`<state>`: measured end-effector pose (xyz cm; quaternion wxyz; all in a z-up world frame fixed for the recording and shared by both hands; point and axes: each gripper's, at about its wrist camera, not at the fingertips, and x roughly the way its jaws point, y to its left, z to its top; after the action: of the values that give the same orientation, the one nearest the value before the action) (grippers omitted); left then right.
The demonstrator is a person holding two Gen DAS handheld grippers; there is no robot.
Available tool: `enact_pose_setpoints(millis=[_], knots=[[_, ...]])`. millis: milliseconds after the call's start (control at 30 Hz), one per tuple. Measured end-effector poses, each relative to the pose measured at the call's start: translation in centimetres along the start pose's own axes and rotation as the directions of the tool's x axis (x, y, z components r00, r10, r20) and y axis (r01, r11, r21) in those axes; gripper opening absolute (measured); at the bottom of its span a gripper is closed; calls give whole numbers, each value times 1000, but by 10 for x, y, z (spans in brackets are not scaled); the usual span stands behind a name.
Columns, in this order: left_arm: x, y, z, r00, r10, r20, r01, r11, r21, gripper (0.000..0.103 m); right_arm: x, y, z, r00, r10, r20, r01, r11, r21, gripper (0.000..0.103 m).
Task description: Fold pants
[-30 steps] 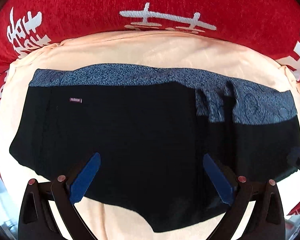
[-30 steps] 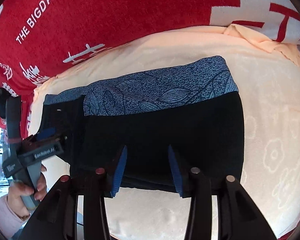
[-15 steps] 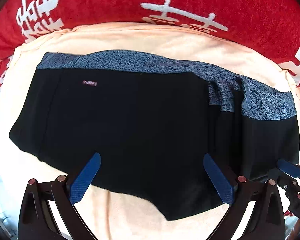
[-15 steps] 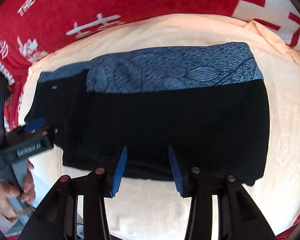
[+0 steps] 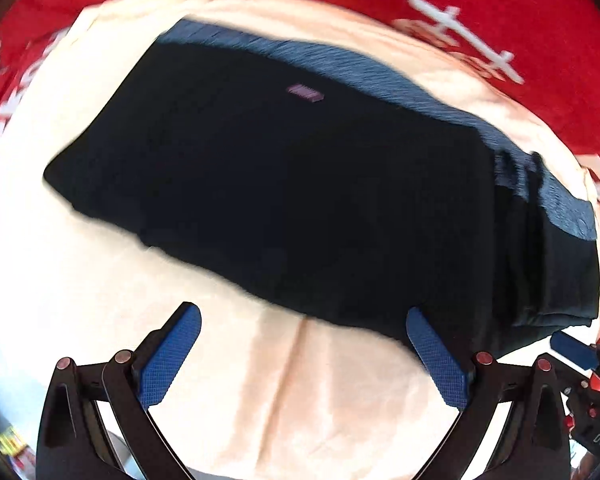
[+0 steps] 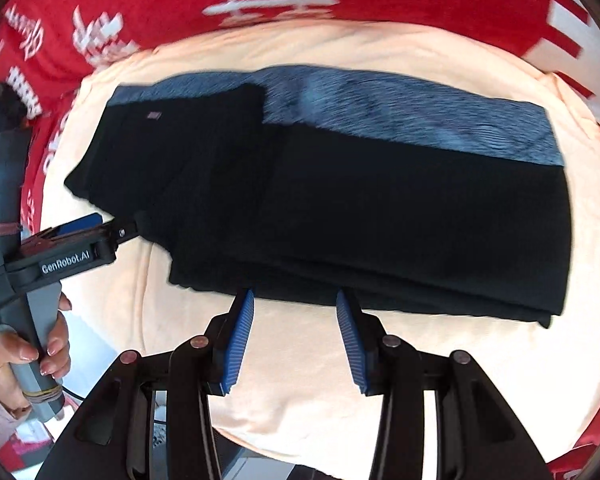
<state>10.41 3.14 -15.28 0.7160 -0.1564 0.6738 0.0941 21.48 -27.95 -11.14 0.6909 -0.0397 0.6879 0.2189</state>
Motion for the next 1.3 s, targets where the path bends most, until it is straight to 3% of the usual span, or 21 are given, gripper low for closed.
enact_pose_setpoints(millis=[233, 300, 400, 467, 533, 600, 667, 767, 800, 867, 933, 1000, 1033, 1067, 1100, 1167, 1233, 1300], knots=[[-3, 59, 2, 999, -22, 43, 26, 994, -105, 103, 5, 33, 18, 993, -87, 74, 92, 993, -74, 47], [0, 83, 9, 997, -45, 61, 54, 988, -148, 103, 24, 43, 26, 976, -212, 49, 217, 962, -164, 47], [-1, 103, 12, 992, -91, 88, 106, 976, -192, 103, 39, 53, 28, 963, -265, 52, 269, 927, -262, 48], [-1, 113, 16, 988, -114, 104, 134, 968, -211, 103, 38, 58, 30, 964, -260, 54, 264, 919, -292, 36], [1, 120, 19, 982, -143, 122, 168, 959, -229, 103, 34, 64, 30, 968, -244, 53, 249, 921, -300, 1], [2, 121, 21, 980, -155, 125, 182, 952, -246, 103, 41, 71, 25, 979, -205, -2, 194, 930, -311, 1], [8, 125, 26, 980, -154, 123, 182, 948, -261, 103, 48, 80, 13, 977, -213, -19, 193, 916, -351, 1], [14, 126, 26, 978, -160, 134, 190, 948, -256, 103, 36, 89, 8, 954, -293, 67, 297, 880, -370, 2], [15, 117, 27, 978, -159, 135, 189, 949, -253, 103, 28, 88, 12, 935, -335, 117, 355, 867, -350, 3], [14, 116, 29, 979, -157, 134, 186, 951, -246, 103, 16, 81, 28, 895, -405, 188, 444, 848, -289, 15], [12, 113, 24, 979, -158, 131, 186, 951, -245, 103, 19, 75, 43, 873, -445, 200, 485, 837, -252, 67], [5, 117, 17, 979, -160, 127, 187, 952, -243, 103, 28, 72, 54, 872, -452, 190, 486, 845, -222, 69], [5, 115, 17, 980, -158, 121, 183, 953, -241, 103, 38, 71, 56, 868, -464, 175, 494, 842, -216, 66], [4, 115, 16, 980, -160, 118, 184, 953, -240, 103, 46, 71, 55, 857, -490, 161, 515, 829, -217, 57], [2, 114, 16, 979, -164, 121, 189, 953, -238, 103, 54, 65, 56, 857, -499, 133, 516, 833, -199, 23], [-2, 113, 15, 978, -165, 127, 190, 955, -227, 103, 43, 44, 54, 889, -443, 118, 455, 885, -96, 19], [-3, 111, 16, 978, -162, 131, 188, 959, -213, 103, 30, 39, 53, 911, -396, 115, 406, 910, -80, 5], [-2, 110, 17, 978, -161, 134, 187, 961, -206, 103, 19, 40, 51, 931, -341, 129, 354, 930, -96, 4]])
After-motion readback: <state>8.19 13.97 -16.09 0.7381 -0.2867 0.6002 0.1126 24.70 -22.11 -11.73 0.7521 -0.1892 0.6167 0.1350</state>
